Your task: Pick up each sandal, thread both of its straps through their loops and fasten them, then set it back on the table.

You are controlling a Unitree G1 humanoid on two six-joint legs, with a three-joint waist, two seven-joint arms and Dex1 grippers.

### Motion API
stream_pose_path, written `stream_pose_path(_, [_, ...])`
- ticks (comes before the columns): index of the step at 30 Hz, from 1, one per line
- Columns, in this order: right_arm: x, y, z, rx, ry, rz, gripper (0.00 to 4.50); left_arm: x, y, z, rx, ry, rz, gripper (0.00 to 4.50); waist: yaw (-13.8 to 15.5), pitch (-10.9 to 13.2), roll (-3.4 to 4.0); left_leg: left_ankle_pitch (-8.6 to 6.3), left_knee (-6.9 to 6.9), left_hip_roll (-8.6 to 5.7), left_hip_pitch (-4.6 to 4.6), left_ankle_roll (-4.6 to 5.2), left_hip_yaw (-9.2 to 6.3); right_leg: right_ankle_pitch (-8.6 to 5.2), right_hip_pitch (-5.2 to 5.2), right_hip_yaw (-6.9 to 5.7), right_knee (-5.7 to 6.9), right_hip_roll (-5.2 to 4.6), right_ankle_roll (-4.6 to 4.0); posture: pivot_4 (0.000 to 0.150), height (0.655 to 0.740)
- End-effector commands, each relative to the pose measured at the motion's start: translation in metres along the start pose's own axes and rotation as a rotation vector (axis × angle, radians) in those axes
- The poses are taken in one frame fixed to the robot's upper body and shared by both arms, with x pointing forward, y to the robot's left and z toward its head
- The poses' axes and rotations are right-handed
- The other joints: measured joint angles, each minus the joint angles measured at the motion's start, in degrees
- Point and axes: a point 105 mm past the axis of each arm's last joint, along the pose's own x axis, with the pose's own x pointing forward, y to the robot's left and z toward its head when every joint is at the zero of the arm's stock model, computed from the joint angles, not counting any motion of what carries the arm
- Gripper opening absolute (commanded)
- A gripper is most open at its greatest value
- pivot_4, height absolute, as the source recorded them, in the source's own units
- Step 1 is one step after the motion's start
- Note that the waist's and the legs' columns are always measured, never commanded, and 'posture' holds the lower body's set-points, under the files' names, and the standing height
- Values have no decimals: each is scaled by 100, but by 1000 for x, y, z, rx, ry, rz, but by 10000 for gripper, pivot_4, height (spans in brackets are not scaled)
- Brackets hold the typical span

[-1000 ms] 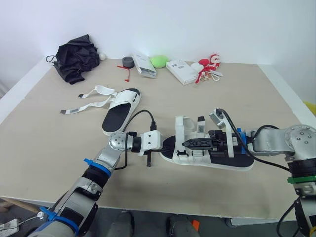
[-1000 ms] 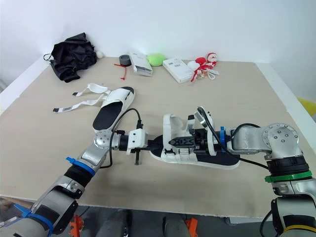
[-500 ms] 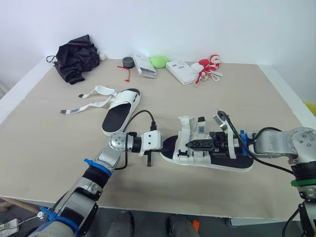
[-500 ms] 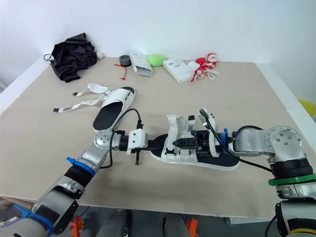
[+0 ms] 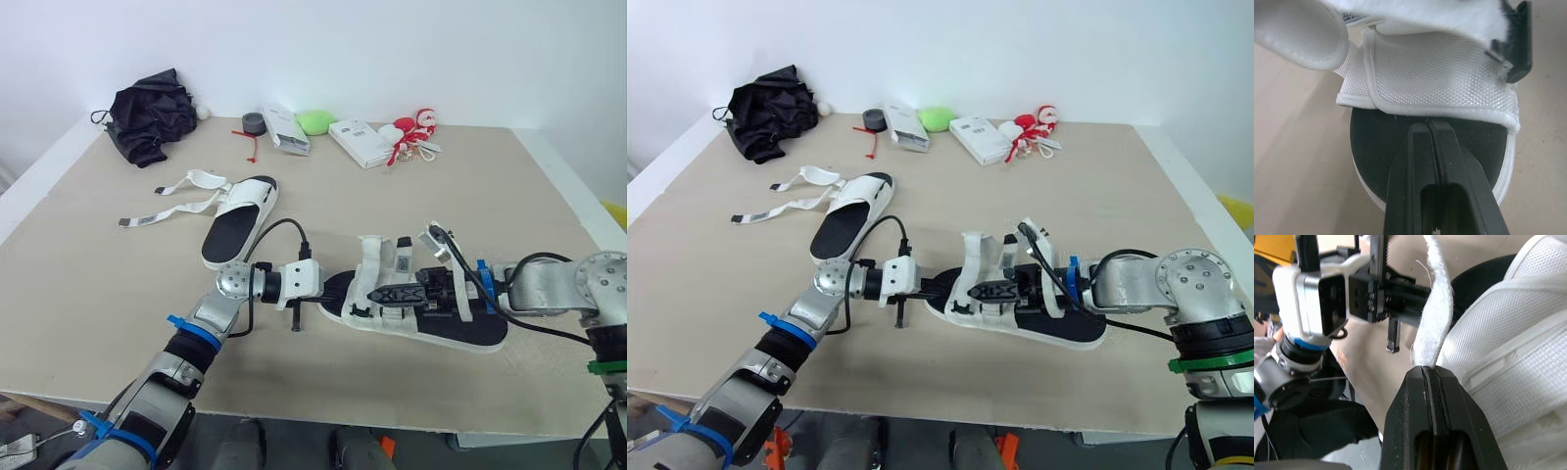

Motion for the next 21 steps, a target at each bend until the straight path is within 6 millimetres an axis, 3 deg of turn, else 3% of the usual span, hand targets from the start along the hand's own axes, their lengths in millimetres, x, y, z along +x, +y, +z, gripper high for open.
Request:
stream_pose_path(1, [7,-3,-22,-39,114,-39,715,3,-26,-28,-83,91,-87,0,0,-1,-1,0,0,0,0,0,0,0,0,0,0,0,0,1500,7380])
stream_pose_path(10, [11,-12,-15,-106,133,-108,715,3,-26,-28,-82,93,-87,0,-1,-21,-9,-1,0,5,5,1,1,-2,1,0,0,4,-3,1500,7380])
stream_pose_path(21, [7,-5,-12,-232,179,-89,715,2,-26,-28,-84,96,-89,0,-1,-40,-18,-2,-5,8,6,2,0,-7,0,-2,0,5,-10,1500,7380])
